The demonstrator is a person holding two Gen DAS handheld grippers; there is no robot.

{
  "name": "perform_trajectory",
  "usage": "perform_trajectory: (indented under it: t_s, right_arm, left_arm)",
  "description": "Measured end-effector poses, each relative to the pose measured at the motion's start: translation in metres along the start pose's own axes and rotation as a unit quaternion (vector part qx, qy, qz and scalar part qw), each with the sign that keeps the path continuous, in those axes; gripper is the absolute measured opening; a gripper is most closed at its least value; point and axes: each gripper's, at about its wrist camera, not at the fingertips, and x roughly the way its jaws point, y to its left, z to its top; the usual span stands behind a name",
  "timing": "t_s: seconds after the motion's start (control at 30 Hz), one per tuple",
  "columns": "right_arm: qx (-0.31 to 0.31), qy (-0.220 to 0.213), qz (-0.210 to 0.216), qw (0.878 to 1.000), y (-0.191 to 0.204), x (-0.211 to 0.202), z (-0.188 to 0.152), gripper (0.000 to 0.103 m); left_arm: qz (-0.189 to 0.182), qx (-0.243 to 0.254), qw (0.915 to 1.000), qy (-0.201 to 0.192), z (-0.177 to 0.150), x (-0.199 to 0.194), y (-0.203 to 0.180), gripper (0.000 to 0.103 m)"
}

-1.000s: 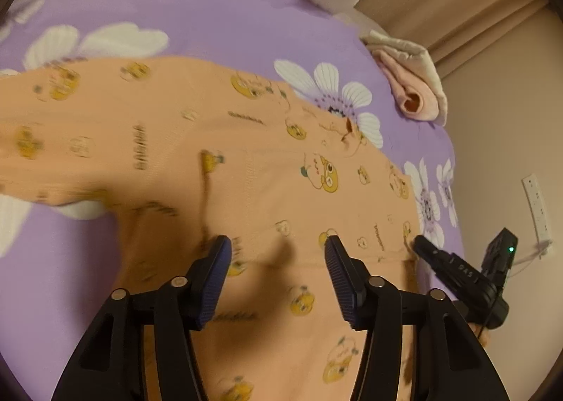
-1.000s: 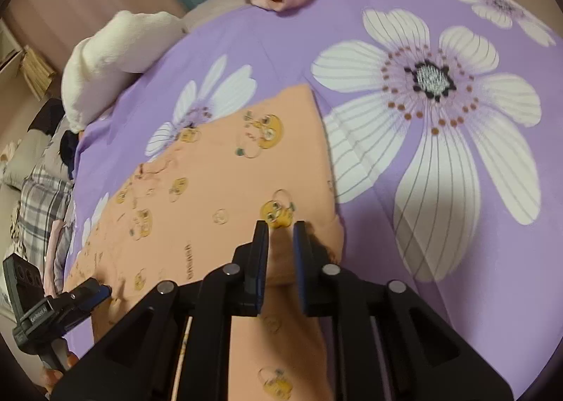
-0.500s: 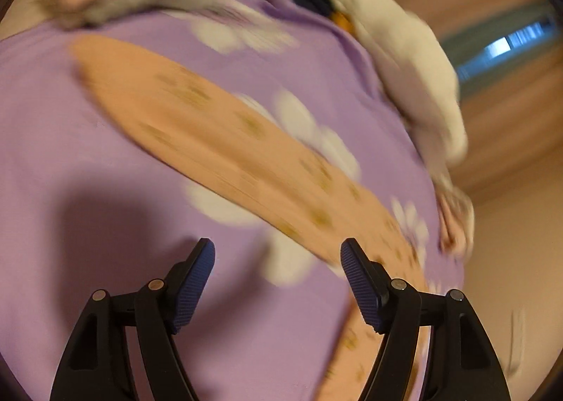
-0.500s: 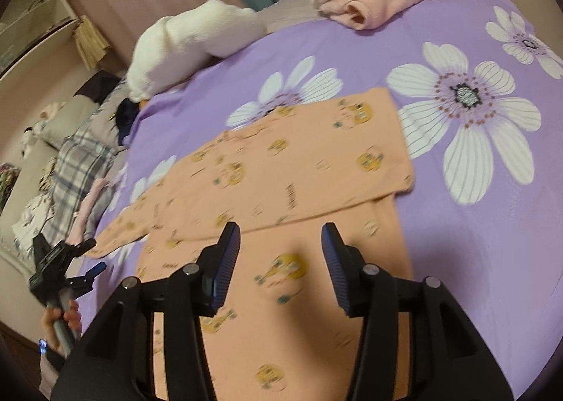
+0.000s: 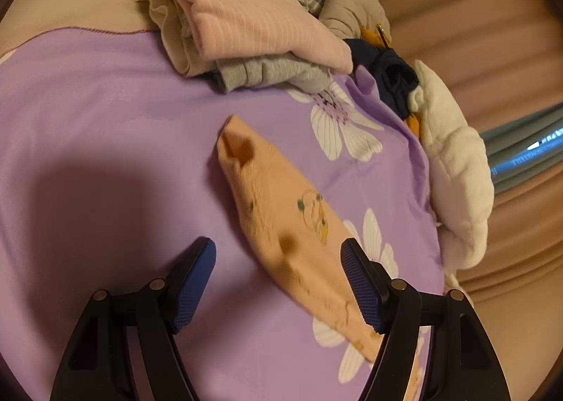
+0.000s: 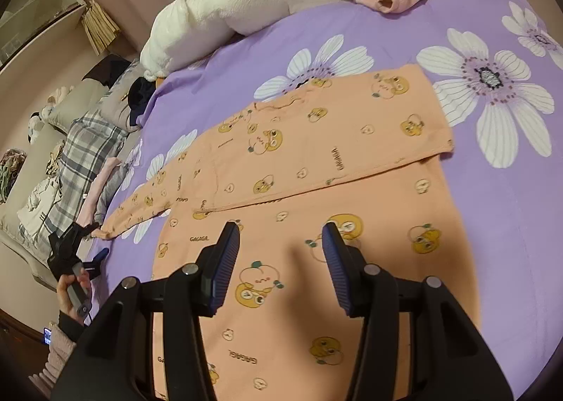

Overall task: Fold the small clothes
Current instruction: 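Move the left tool to the other sleeve cuff and grasp it, then lift the sleeve with the left tool and fold it across the body, then release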

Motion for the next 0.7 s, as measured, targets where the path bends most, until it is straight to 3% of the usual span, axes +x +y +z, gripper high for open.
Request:
perform_trajectory:
  t_s: [0.33,0.4,0.63,0.7]
  right_arm:
    - [-0.021,0.031,-0.001,0.999,0.024,0.017,-0.003,0.05]
    - [-0.026,0.037,-0.001,0.999,0.029,0.02,-0.004,0.05]
    - [-0.053,0.053,-0.001,0.997,0.056,0.029,-0.009,0.05]
    - [-0.056,0.056,0.001,0.997,0.062,0.032,-0.01,0.05]
  left_arm:
    - [0.045,0.022,0.9987,-0.011,0.021,0.016,-0.009,0.072]
    - [0.05,0.028,0.9983,-0.008,0.022,0.016,-0.008,0.066]
    - [0.051,0.018,0.9985,0.012,0.029,0.013,0.01,0.024]
    - [0.045,0.009,0.9988,0.019,0.031,0.011,0.018,0.017]
